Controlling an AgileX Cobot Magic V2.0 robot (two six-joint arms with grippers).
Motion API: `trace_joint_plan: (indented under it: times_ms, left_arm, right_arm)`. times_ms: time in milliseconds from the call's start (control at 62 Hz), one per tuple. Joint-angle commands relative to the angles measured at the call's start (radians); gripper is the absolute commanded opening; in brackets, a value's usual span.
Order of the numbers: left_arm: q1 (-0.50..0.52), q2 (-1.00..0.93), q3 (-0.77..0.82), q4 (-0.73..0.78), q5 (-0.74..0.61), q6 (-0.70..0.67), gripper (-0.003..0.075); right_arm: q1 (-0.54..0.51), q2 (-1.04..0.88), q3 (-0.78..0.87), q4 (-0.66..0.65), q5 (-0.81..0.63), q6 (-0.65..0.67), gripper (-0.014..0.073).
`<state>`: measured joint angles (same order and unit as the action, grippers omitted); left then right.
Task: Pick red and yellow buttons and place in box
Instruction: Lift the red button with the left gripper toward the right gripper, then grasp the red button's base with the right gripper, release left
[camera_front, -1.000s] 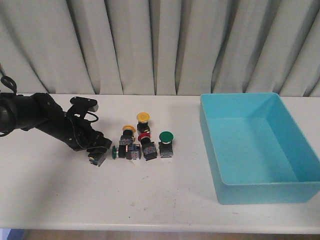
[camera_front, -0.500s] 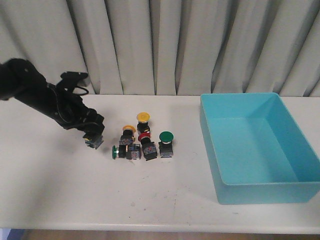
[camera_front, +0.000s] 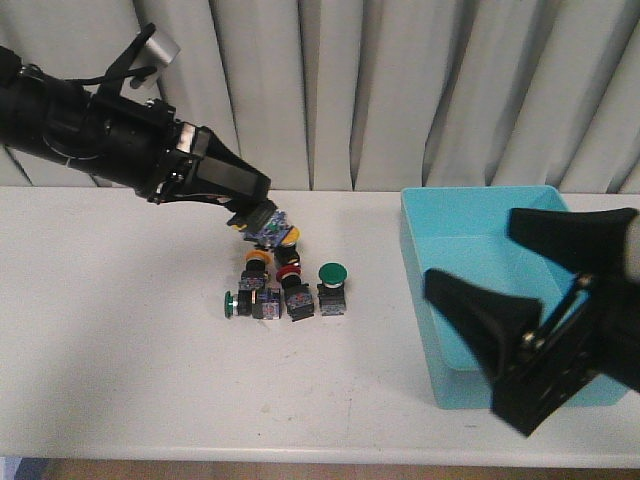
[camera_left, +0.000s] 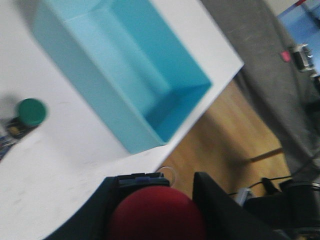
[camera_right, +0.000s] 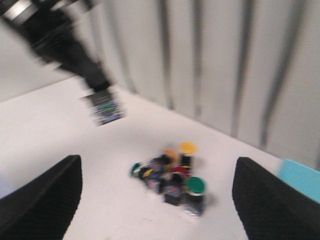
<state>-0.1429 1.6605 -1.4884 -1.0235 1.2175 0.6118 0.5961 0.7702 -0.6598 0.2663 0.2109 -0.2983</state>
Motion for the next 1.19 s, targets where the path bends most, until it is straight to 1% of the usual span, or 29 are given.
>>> trace_joint_plan:
  times_ms: [0,97,226,371,581,710,952,1048,1177]
  left_arm:
    - [-0.061,-0.062,-0.023,-0.142,0.026,0.005,-0.0008]
    - [-0.127,-0.066,-0.023,-0.2,0.026,0.008,-0.0008]
    - [-0.192,-0.066,-0.023,-0.219,0.019,0.008,-0.0008]
    - [-0.237,-0.066,-0.023,-0.238,-0.01,0.008,-0.0008]
    - [-0.256,-0.066,-0.023,-0.281,-0.038,0.007,-0.0008]
    - [-0.256,-0.066,-0.023,-0.314,-0.036,0.008,-0.0008]
    - [-0.256,-0.066,-0.023,-0.314,-0.005,0.008,-0.0008]
    - [-0.256,-0.066,-0.023,-0.314,0.001,0.008,-0.0008]
    - [-0.256,-0.066,-0.023,-0.314,0.001,0.008,-0.0008]
  right_arm:
    - [0.1,0.053,-0.05,0.016,-0.104,-0.095,0.0587]
    - [0.153,0.089,-0.05,0.016,-0.185,-0.144,0.0587]
    - [0.15,0.104,-0.05,0.016,-0.219,-0.152,0.0587]
    - [0.15,0.107,-0.05,0.012,-0.25,-0.19,0.0587]
    - [0.15,0.126,-0.05,0.012,-0.249,-0.196,0.0587]
    - [0.15,0.158,-0.05,0.012,-0.249,-0.207,0.0587]
    - [0.15,0.18,-0.05,0.012,-0.297,-0.231,0.0587]
    - [0.15,0.18,-0.05,0.012,-0.294,-0.231,0.0564]
    - [0.15,0.18,-0.05,0.019,-0.293,-0.231,0.0454]
